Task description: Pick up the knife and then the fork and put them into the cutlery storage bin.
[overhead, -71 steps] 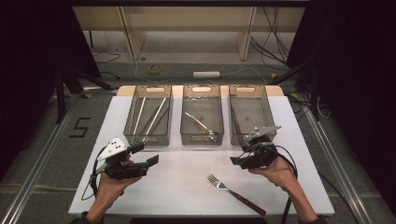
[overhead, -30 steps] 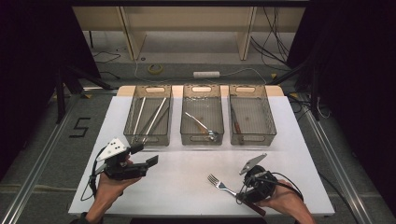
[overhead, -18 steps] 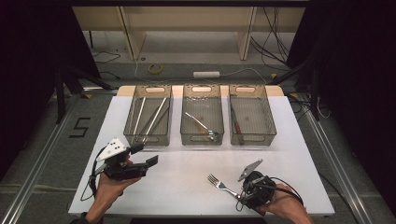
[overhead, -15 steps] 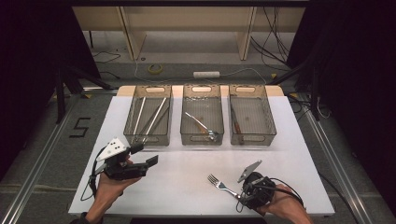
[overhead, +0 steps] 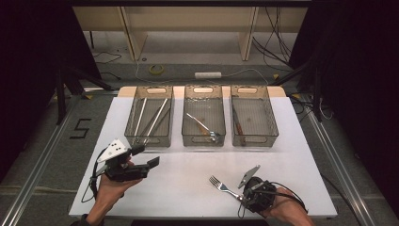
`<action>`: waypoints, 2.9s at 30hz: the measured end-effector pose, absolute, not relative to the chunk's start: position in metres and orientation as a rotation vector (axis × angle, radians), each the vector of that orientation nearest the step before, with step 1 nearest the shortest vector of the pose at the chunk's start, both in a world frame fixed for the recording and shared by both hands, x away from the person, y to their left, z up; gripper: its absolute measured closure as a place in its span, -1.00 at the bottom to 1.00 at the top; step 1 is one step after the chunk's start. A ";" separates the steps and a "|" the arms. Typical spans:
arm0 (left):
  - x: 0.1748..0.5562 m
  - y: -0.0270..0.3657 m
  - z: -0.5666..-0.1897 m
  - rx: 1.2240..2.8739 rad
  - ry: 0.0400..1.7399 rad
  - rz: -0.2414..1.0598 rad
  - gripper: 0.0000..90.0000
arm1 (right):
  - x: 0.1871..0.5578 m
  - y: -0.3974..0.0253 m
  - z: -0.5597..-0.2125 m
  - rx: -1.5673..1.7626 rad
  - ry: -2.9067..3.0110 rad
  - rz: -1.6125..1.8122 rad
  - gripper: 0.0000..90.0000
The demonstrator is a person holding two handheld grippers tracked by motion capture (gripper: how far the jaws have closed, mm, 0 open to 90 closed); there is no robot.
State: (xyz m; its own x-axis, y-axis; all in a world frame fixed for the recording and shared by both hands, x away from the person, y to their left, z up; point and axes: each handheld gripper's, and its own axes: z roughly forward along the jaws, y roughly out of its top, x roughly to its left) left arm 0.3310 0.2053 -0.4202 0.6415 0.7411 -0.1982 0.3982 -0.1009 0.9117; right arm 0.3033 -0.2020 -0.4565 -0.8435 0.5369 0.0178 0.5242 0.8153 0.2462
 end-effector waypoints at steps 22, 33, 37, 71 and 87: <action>0.331 0.205 -0.420 1.726 0.930 0.375 -0.54 | 0.306 -0.199 -0.457 0.827 2.955 0.333 0.69; 0.331 0.205 -0.420 1.721 0.932 0.376 -0.54 | 0.306 -0.199 -0.455 0.785 2.962 0.333 0.72; 0.331 0.205 -0.420 1.721 0.932 0.377 -0.54 | 0.307 -0.201 -0.452 0.770 2.960 0.362 0.72; 0.332 0.206 -0.421 1.722 0.937 0.378 -0.54 | 0.357 -0.215 -0.417 0.884 2.827 0.719 0.72; 0.332 0.206 -0.421 1.721 0.939 0.377 -0.54 | 0.378 -0.217 -0.407 0.936 2.773 0.792 0.72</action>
